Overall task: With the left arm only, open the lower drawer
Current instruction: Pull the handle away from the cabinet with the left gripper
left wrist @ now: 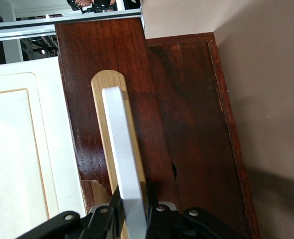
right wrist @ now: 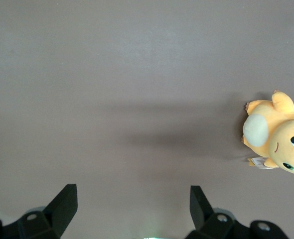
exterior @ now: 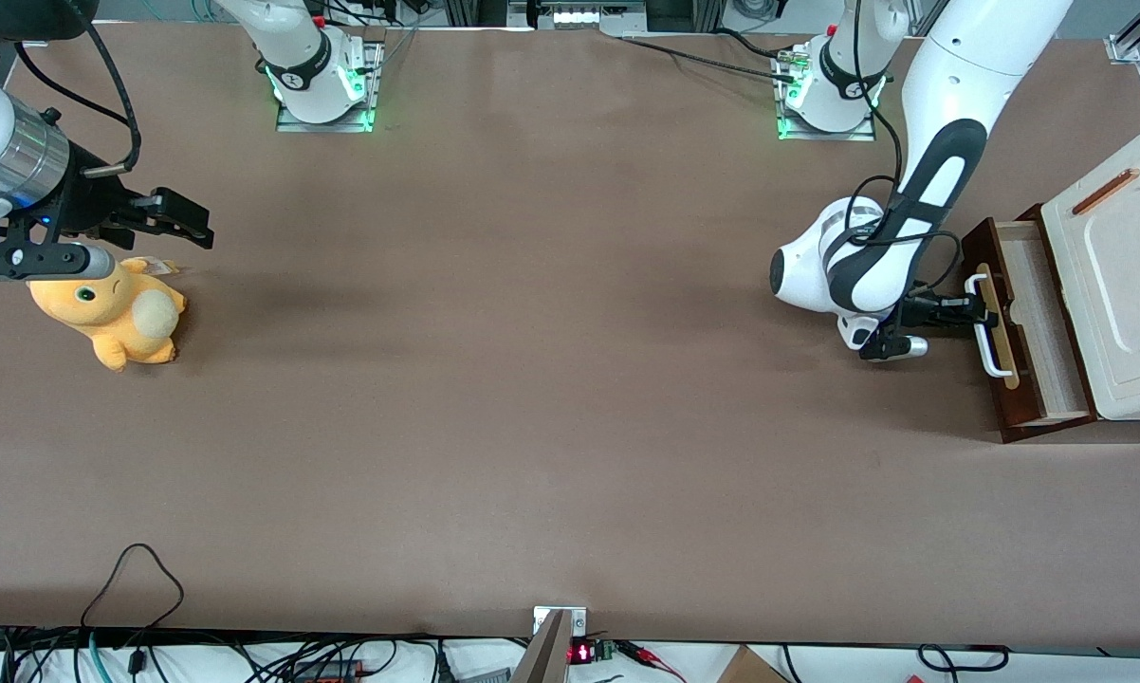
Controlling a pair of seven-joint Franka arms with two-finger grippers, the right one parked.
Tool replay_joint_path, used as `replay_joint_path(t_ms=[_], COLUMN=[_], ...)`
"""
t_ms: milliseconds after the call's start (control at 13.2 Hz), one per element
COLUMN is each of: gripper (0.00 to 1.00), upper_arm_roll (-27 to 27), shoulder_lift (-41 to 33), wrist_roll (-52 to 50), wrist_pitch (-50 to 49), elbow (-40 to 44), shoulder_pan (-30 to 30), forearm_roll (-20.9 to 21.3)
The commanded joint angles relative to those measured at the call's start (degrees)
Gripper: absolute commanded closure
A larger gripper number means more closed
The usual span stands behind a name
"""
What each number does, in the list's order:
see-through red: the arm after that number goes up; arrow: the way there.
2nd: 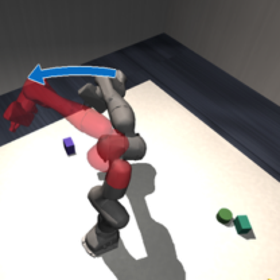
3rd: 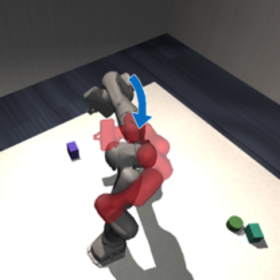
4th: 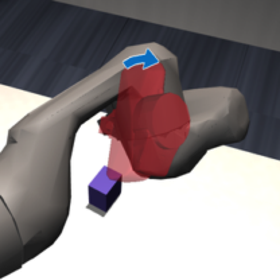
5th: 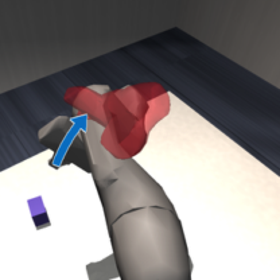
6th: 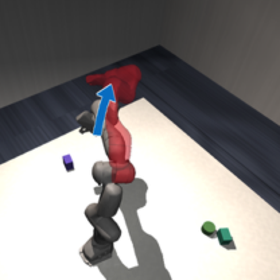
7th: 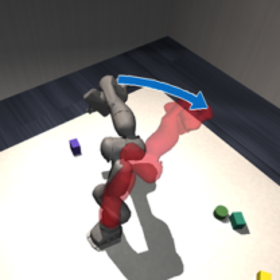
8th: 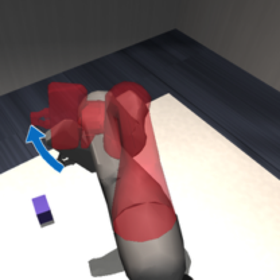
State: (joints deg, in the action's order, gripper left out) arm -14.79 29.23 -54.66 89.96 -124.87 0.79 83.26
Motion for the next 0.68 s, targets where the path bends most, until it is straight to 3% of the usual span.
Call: replay_joint_path(t_ms=[0,604], gripper=[1.00,1.00], upper_arm_roll=[-2.4,-4.1], shoulder_lift=[0.6,0.6], wrist_roll=[2.9,2.9], wrist_pitch=[2.6,2.5], elbow=[1.7,1.7], shoulder_pan=[2.2,2.3], forearm_roll=[0.8,-0.3])
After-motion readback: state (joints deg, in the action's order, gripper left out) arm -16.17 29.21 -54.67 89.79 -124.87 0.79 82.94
